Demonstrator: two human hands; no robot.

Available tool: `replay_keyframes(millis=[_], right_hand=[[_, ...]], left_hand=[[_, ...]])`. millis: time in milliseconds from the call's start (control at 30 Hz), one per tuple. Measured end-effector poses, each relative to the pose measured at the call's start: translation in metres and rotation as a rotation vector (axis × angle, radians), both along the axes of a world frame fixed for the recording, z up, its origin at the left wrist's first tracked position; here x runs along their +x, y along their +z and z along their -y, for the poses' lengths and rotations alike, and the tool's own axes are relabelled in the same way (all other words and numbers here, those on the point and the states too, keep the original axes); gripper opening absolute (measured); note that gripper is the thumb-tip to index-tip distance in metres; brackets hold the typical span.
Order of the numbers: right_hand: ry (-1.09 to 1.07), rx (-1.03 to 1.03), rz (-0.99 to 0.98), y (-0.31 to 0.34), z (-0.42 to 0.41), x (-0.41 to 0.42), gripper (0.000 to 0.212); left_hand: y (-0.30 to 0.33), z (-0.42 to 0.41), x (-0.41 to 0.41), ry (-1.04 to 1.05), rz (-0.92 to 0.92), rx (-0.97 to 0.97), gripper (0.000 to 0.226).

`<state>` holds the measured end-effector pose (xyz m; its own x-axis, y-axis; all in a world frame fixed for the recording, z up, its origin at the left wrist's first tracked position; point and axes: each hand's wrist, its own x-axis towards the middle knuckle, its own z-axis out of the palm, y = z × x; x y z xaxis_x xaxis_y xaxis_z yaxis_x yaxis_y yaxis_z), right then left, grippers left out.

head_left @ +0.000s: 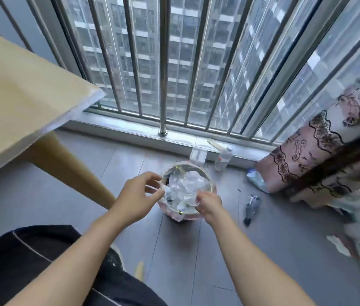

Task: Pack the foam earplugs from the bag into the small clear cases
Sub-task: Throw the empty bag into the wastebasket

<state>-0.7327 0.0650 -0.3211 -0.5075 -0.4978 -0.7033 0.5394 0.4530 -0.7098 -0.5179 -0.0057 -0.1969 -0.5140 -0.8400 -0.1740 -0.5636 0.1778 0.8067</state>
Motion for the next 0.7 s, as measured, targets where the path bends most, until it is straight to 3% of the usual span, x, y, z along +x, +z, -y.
replay_keyframes(millis=[67, 200, 267, 333, 533, 700], right_hand=[[-0.048, -0.005, 0.052, -0.017, 0.009, 0.0, 0.06], [-0.183, -0.015, 0.062, -0.059, 0.026, -0.018, 0.05], [-0.204, 0.053, 0.004, -0.089, 0.035, -0.028, 0.066], [-0.136, 0.206, -0.15, -0.081, 0.036, -0.024, 0.08], [0.07, 0.429, -0.355, -0.08, 0.008, -0.012, 0.092], [0.047, 0.463, -0.353, -0.076, -0.003, -0.017, 0.046]], left_hand=[[-0.01, 0.002, -0.004, -0.006, 0.019, 0.014, 0.023], [-0.019, 0.012, -0.012, -0.027, 0.054, 0.019, 0.021], [-0.02, 0.017, -0.017, -0.03, 0.061, 0.019, 0.019], [-0.022, 0.021, -0.023, -0.035, 0.07, 0.022, 0.018], [-0.033, 0.015, -0.03, -0.064, 0.109, 0.041, 0.016], [-0.035, 0.012, -0.03, -0.074, 0.103, 0.053, 0.016]])
